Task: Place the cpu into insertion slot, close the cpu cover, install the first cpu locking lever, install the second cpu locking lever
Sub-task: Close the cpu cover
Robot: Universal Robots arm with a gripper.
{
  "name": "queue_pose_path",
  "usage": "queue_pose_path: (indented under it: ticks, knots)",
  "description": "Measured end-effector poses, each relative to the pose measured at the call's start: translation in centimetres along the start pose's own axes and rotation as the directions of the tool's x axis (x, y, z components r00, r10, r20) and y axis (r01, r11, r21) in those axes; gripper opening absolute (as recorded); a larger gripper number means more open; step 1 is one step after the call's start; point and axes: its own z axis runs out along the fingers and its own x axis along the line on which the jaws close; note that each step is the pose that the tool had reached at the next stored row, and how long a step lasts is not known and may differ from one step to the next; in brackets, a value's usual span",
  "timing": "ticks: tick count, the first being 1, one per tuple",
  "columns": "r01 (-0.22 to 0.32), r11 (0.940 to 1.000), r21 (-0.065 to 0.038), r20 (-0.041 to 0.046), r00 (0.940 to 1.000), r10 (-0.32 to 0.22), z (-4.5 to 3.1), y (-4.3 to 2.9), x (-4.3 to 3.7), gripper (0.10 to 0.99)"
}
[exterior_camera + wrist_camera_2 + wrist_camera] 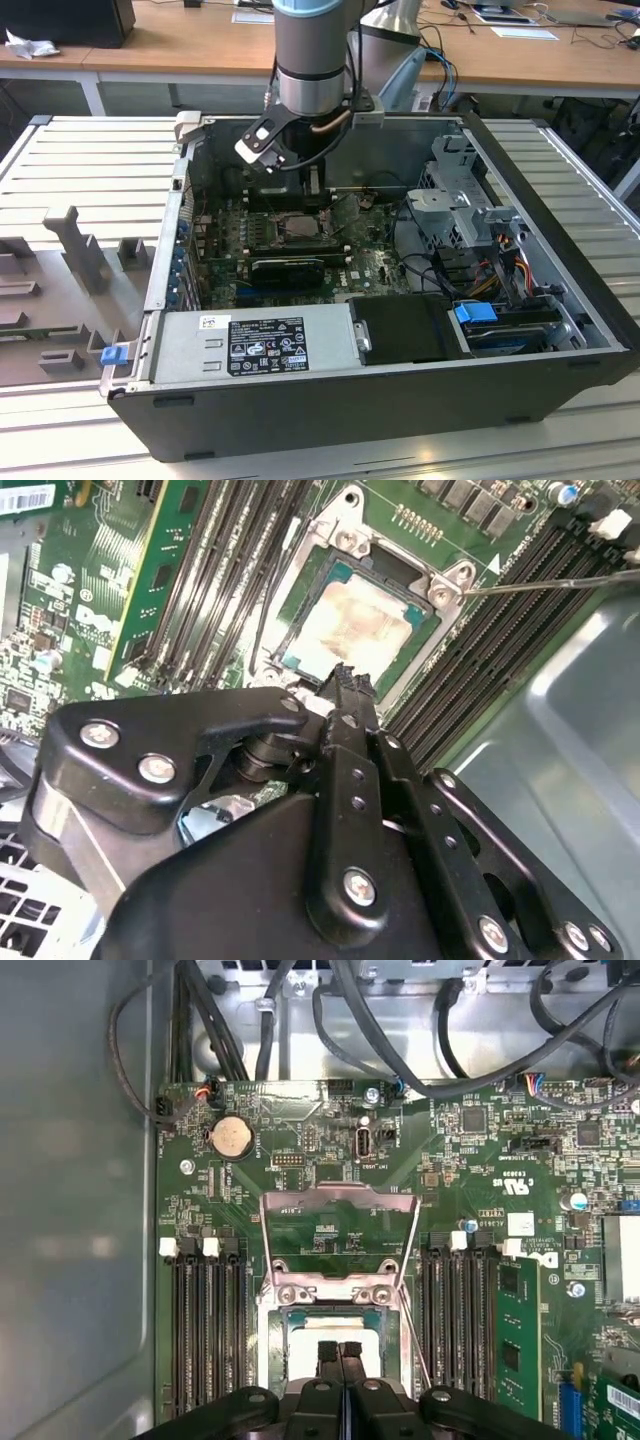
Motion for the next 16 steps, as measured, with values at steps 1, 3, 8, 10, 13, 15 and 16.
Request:
queue_pose_path:
  ticks: [1,3,8,10,13,15,16]
  knots:
    - [0.000,1.0000,0.001,-0.0003,1.0000,0.000,-0.03,0.06,0.01,0.106]
    - [0.000,1.0000,0.001,-0.0001,1.0000,0.000,0.00,0.62,0.01,0.106]
    - [0.000,1.0000,0.003,0.0001,1.0000,0.000,-1.00,1.03,0.04,0.106]
    - [0.000,1.0000,0.004,0.0005,1.0000,0.000,-1.47,1.09,0.05,0.106]
    - [0.000,0.9999,0.012,0.0010,1.0000,0.000,-1.43,1.98,0.06,0.106]
    - [0.000,0.9998,0.019,0.0011,1.0000,0.000,-1.94,2.40,0.08,0.106]
    - [0.000,0.9998,0.019,0.0010,1.0000,0.000,-2.02,2.50,0.09,0.106]
